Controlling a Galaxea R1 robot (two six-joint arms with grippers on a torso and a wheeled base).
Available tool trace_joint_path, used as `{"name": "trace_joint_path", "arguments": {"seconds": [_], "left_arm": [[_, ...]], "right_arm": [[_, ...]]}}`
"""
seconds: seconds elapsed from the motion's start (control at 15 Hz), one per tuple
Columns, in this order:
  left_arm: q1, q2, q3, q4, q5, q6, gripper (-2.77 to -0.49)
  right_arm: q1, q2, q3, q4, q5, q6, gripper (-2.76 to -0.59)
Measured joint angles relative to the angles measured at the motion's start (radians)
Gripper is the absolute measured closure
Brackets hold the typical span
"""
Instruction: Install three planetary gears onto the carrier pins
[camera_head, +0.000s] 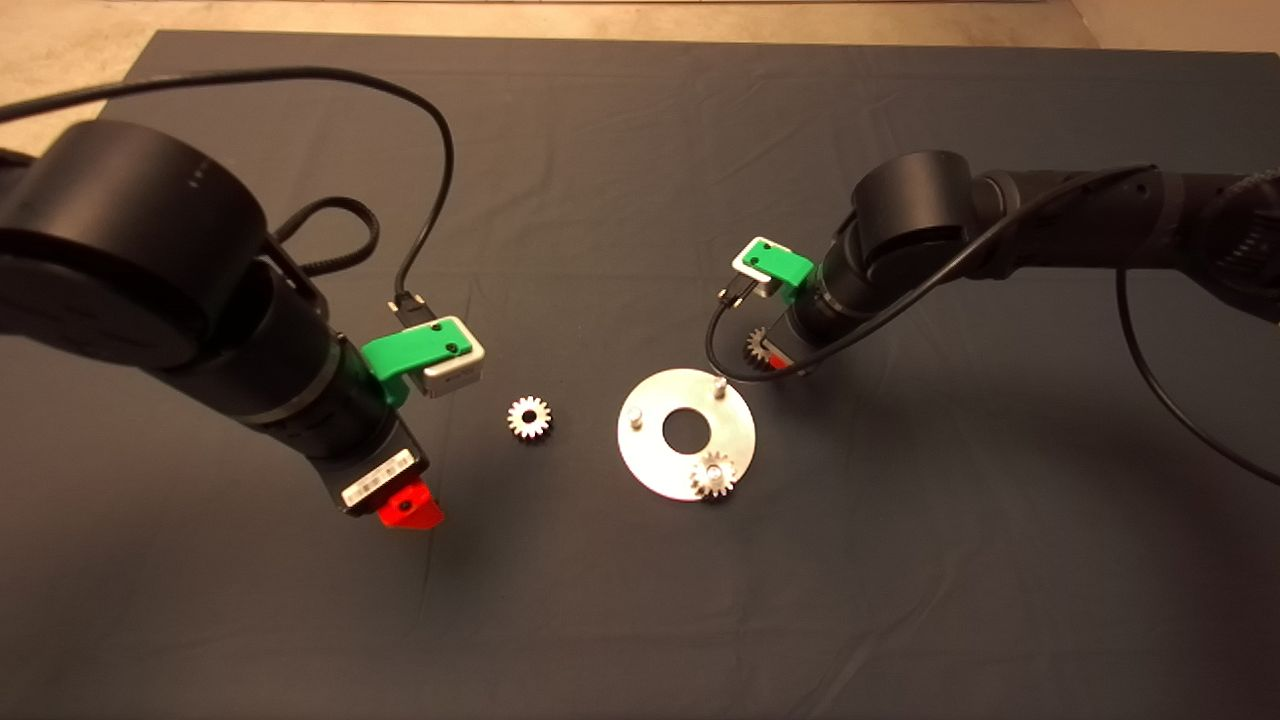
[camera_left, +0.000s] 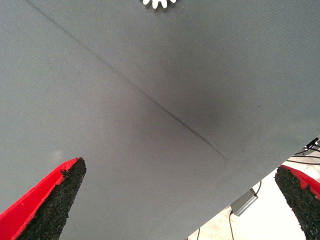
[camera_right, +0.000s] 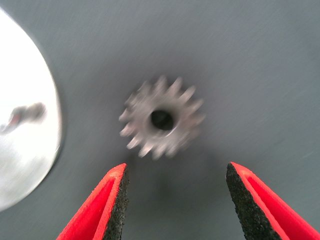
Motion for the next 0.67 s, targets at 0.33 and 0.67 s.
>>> {"name": "trace_joint_path", "arguments": {"seconds": [0.33,0.67], "left_arm": [[0.000,0.000,-0.002,0.000,0.000,0.000,-2.77],[0.000,0.000,-0.002,0.000,0.000,0.000,-2.77]], "right_arm": [[0.001,0.009,-0.036,0.084,0.040,0.000,-1.43],[0.008,0.009,-0.051,0.087,0.042,0.000,-1.58]]}}
